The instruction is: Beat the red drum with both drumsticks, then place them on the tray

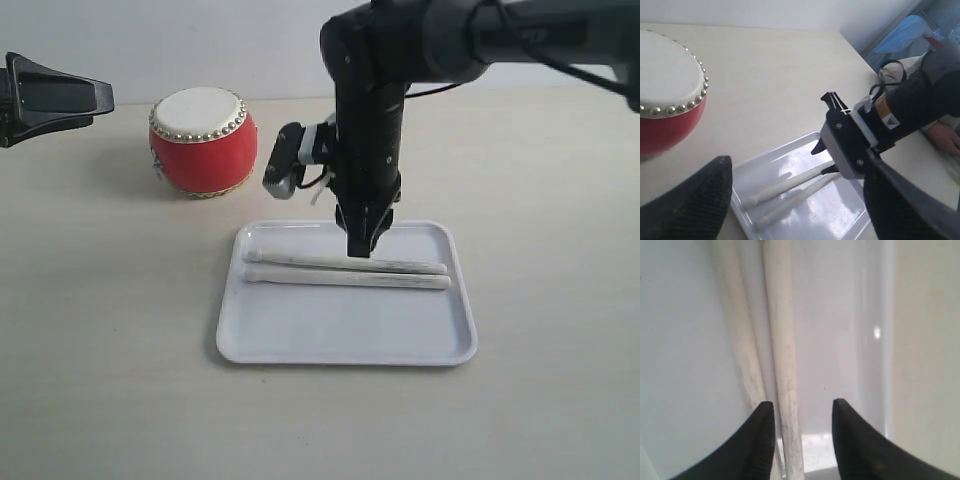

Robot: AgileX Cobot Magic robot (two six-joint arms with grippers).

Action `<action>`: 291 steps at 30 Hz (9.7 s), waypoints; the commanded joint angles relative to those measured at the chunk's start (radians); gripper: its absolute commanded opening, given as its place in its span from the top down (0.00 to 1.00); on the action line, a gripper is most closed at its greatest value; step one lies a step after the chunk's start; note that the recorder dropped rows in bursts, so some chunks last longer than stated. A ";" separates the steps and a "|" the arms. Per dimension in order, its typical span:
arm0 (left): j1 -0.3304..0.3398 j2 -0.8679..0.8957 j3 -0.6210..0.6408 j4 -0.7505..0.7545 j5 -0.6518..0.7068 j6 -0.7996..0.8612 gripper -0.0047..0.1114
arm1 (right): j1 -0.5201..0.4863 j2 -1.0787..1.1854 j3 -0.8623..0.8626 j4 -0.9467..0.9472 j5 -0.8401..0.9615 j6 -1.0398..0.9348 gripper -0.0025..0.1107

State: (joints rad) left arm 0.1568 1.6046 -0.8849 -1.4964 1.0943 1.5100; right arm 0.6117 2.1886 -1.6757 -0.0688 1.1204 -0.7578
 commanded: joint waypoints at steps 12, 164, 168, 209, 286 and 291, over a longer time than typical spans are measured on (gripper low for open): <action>0.002 -0.012 0.002 0.024 0.017 -0.001 0.96 | -0.001 -0.361 -0.002 0.247 0.083 0.143 0.86; -0.134 -1.605 0.885 1.565 -0.740 -1.665 0.96 | -0.357 -0.623 0.691 0.275 -1.099 0.544 0.98; -0.134 -1.605 0.885 1.565 -0.740 -1.665 0.96 | -0.357 -0.623 0.691 0.275 -1.099 0.544 0.98; -0.134 -1.605 0.885 1.565 -0.740 -1.665 0.96 | -0.437 -1.609 1.414 0.143 -1.047 0.650 0.98; -0.134 -1.605 0.885 1.565 -0.740 -1.665 0.96 | -0.573 -2.189 1.676 -0.010 -0.839 0.969 0.98; -0.134 -1.605 0.885 1.565 -0.740 -1.663 0.96 | -0.573 -2.189 1.676 -0.010 -0.839 0.969 0.98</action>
State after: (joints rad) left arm 0.0187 0.0063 -0.0035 0.0634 0.3599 -0.1462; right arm 0.0433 0.0066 -0.0042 -0.0689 0.2851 0.2131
